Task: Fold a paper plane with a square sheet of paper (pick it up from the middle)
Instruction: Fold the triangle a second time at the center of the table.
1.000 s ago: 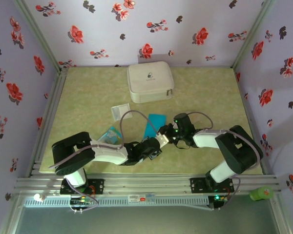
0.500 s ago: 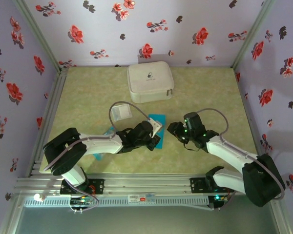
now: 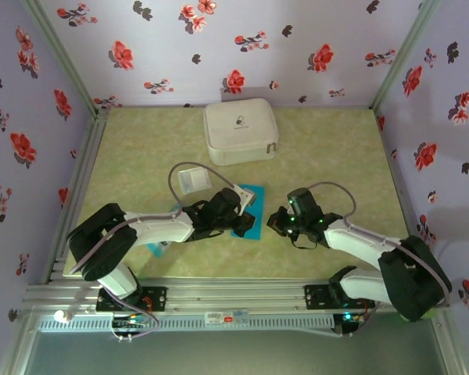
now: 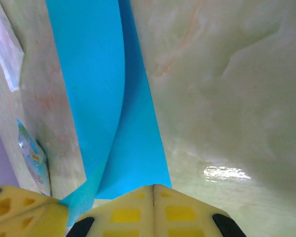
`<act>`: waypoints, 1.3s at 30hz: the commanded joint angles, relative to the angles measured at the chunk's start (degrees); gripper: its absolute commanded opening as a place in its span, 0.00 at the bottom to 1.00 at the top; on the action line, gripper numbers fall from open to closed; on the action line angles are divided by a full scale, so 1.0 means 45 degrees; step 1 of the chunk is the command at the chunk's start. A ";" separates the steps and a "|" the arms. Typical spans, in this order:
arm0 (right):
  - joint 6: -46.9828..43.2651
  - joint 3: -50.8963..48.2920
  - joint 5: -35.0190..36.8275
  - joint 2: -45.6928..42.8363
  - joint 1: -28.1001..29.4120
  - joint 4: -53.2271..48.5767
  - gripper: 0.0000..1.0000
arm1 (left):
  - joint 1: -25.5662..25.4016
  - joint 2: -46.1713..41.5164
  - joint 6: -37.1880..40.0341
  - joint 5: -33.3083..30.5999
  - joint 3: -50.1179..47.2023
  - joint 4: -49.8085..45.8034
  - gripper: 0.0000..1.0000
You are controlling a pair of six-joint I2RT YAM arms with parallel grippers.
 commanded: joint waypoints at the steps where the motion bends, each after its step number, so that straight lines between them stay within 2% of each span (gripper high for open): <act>1: 0.0027 0.0085 -0.0209 0.0539 0.0502 0.0695 0.00 | 0.0096 -0.0307 -0.0336 0.0185 0.0042 0.0133 0.00; 12: 0.0029 0.0643 -0.0216 0.1827 0.1194 0.1005 0.00 | 0.0101 -0.0273 -0.0341 0.0190 0.0017 0.0065 0.00; 14: -0.0119 0.0704 0.0641 0.1305 0.1180 0.0008 0.02 | 0.0096 -0.0306 -0.0278 0.0161 -0.0002 0.0017 0.00; 17: 0.0410 0.0393 0.1387 0.0457 0.0902 -0.0229 0.04 | 0.0096 -0.0412 -0.0184 0.0118 -0.0189 0.0275 0.00; 22: 0.1150 -0.0159 0.0790 -0.0134 0.0393 0.0939 0.04 | 0.0096 -0.0460 0.0035 0.0049 -0.0301 0.0409 0.00; 27: 0.0912 0.0102 -0.0413 0.0763 0.0624 0.1390 0.00 | 0.0107 -0.0423 -0.0139 -0.0105 -0.0260 0.0426 0.00; 31: 0.0922 0.0285 -0.0390 0.1274 0.1104 0.1564 0.00 | 0.0096 -0.0392 -0.0234 -0.0117 -0.0252 0.0387 0.00; 39: 0.0854 0.0450 -0.0330 0.2306 0.1214 0.2232 0.00 | 0.0108 -0.0383 -0.0297 -0.0151 -0.0340 0.0375 0.00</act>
